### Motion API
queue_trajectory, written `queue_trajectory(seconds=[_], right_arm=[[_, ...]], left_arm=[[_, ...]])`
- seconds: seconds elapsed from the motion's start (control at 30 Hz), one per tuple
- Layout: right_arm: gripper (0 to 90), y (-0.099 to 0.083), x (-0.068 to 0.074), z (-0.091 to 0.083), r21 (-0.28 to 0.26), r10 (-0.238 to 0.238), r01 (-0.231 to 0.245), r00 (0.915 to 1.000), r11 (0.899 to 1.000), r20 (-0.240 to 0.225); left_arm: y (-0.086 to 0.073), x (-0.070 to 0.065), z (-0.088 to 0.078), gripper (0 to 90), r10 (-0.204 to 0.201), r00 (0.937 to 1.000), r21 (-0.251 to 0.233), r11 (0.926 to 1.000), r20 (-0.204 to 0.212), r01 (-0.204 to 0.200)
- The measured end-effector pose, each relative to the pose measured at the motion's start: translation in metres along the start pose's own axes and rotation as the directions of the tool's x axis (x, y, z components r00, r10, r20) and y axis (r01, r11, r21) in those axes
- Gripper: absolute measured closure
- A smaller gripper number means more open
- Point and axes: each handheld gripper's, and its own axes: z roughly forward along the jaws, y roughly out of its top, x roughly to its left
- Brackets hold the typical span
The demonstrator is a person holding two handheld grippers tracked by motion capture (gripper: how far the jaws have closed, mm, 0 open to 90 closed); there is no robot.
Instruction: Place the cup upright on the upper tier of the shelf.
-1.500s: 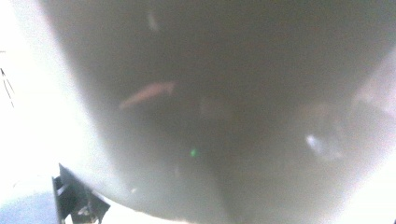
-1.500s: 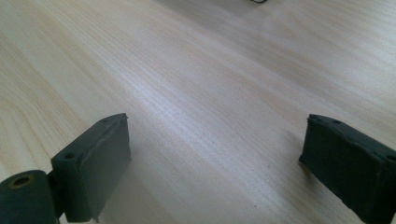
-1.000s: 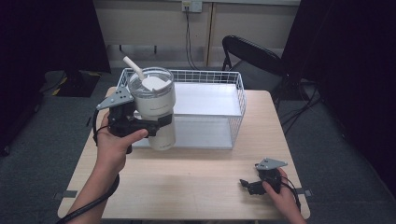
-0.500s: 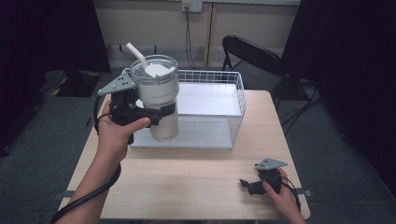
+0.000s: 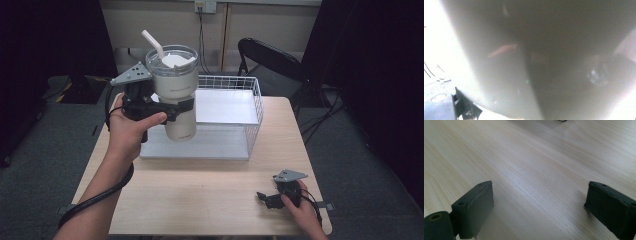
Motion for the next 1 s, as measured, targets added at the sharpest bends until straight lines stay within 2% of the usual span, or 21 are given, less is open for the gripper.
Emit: queue_trajectory(seconds=[0.3, 0.47, 1.0], right_arm=[[7.5, 0.0, 0.0, 0.0, 0.0, 0.001, -0.001, 1.0, 1.0, 0.0], [7.5, 0.0, 0.0, 0.0, 0.0, 0.0, 0.0, 1.0, 1.0, 0.0], [7.5, 0.0, 0.0, 0.0, 0.002, 0.001, -0.001, 1.0, 1.0, 0.0]], left_arm=[[0.013, 0.004, 0.006, 9.9, 0.012, 0.9999, 0.002, 0.9999, -0.006, -0.012], [0.018, 0.006, 0.011, 9.9, 0.003, 1.0, 0.006, 1.0, -0.006, -0.003], [0.032, 0.017, 0.027, 9.9, 0.015, 0.9989, 0.017, 0.9998, -0.044, -0.014]])
